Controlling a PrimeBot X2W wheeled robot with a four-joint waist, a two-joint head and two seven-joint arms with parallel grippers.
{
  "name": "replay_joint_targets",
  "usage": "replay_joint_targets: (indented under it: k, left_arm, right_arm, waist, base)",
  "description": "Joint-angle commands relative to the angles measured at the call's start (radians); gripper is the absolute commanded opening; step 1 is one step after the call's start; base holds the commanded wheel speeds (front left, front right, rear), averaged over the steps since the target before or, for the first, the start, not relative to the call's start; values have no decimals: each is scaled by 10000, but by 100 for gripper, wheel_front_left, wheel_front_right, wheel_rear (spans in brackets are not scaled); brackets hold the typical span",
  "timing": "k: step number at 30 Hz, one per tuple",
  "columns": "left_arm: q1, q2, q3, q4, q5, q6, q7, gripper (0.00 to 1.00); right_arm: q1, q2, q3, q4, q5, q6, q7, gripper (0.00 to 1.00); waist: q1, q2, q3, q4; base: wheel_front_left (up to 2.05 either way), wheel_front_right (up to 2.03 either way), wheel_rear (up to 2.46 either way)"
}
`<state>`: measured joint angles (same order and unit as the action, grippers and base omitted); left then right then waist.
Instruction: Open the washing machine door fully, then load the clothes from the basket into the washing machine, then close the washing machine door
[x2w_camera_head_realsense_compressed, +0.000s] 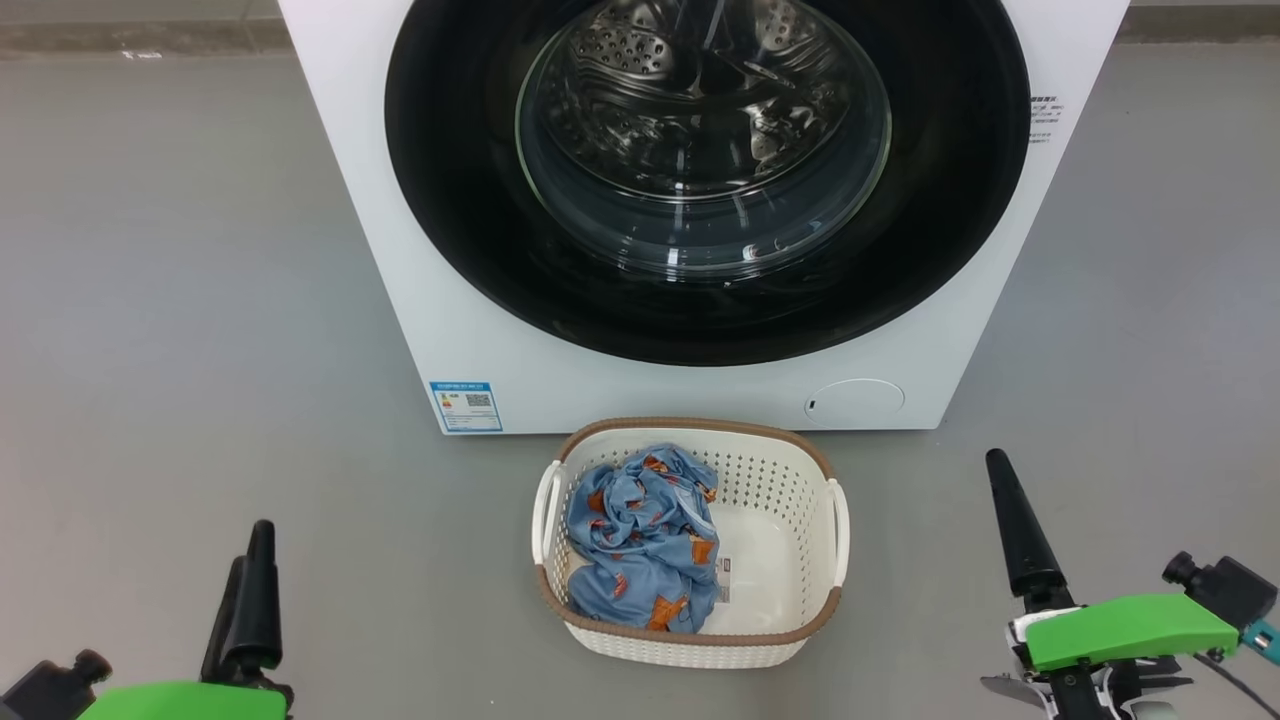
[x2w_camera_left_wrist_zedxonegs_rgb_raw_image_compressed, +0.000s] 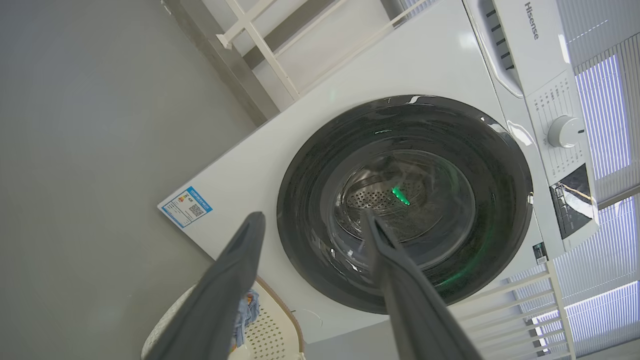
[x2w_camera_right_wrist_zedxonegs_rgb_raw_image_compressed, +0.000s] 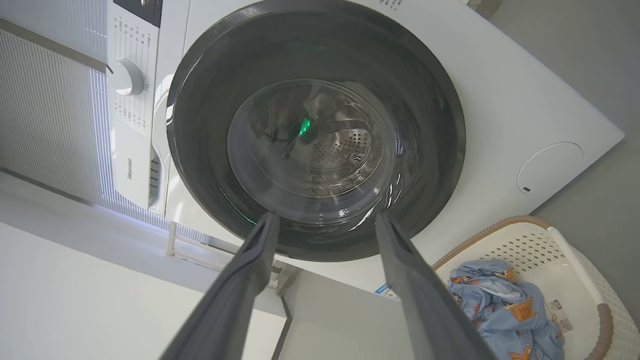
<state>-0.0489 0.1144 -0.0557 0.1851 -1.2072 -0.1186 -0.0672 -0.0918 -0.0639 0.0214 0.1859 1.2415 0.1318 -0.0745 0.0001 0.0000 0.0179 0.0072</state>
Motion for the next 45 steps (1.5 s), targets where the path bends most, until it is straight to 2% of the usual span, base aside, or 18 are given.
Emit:
replay_joint_targets:
  k: [1,13,18,33,45]
  left_arm:
    - [-481,242,131,-348,446,-64,-167,100]
    - [-453,323,125,-476,3388,-77,-561,100]
    - [-462,431,-142,-409,4446,-81,-712,100]
    - [-450,389,-50,-215,6554,-95,-1135,100]
    - [-391,419,-171,-71,7434,-107,-1497,100]
  right_arm:
    - [-511,-106,234,-228,-553,-6,-151,100]
    - [-776,-109,421,232,-3592,-7,-533,100]
    - [-864,-53,500,325,-4453,-8,-678,100]
    - [-1064,-24,739,680,-6671,-9,-1088,100]
    - [-1210,81,646,1141,-8334,-10,-1438,100]
  waist:
    - [-1,0,10,4]
    - [-1,0,-5,-3]
    - [-1,0,5,10]
    - [-1,0,-37,-5]
    - [-1,0,-142,31]
  base:
    - [0,0,0]
    - [0,0,0]
    - [0,0,0]
    - [0,0,0]
    - [0,0,0]
